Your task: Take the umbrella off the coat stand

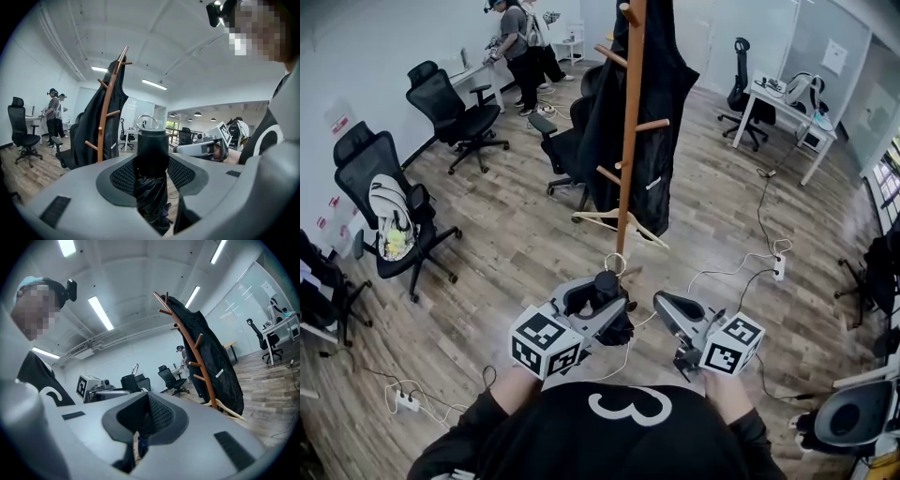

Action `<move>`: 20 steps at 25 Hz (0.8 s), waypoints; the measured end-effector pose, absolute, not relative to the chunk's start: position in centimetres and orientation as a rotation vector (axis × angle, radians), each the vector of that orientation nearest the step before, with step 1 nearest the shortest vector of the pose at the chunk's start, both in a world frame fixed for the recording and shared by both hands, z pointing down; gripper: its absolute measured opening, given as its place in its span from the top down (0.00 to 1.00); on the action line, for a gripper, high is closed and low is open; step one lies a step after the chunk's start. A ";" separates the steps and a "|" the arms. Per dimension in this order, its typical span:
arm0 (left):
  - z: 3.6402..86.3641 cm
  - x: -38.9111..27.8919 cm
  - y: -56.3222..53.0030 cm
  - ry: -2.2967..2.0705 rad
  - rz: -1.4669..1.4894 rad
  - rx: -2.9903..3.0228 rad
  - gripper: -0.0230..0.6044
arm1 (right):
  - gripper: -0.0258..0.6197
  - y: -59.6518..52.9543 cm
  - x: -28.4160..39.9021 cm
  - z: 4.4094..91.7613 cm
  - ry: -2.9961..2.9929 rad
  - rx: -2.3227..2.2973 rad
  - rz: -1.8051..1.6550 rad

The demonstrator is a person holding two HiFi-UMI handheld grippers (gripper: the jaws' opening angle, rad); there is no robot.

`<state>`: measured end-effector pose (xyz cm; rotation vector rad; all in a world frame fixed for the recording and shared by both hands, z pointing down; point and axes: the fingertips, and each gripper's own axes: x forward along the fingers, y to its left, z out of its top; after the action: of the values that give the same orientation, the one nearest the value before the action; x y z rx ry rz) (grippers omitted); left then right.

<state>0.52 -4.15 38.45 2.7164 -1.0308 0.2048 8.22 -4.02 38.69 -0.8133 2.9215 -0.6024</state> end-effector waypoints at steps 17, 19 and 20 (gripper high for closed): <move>37.9 5.0 0.1 -1.092 0.250 2.701 0.63 | 0.92 -0.3 12.1 38.8 2.932 -0.712 -0.612; 37.7 5.4 0.5 -1.097 0.253 2.701 0.63 | 0.92 0.1 12.4 38.6 2.931 -0.702 -0.605; 37.6 5.7 0.7 -1.098 0.255 2.701 0.63 | 0.92 0.3 12.6 38.6 2.928 -0.697 -0.601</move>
<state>5.68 0.71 37.62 2.7012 -1.0984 0.2548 12.64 0.34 38.56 -0.6973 2.9284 -0.6014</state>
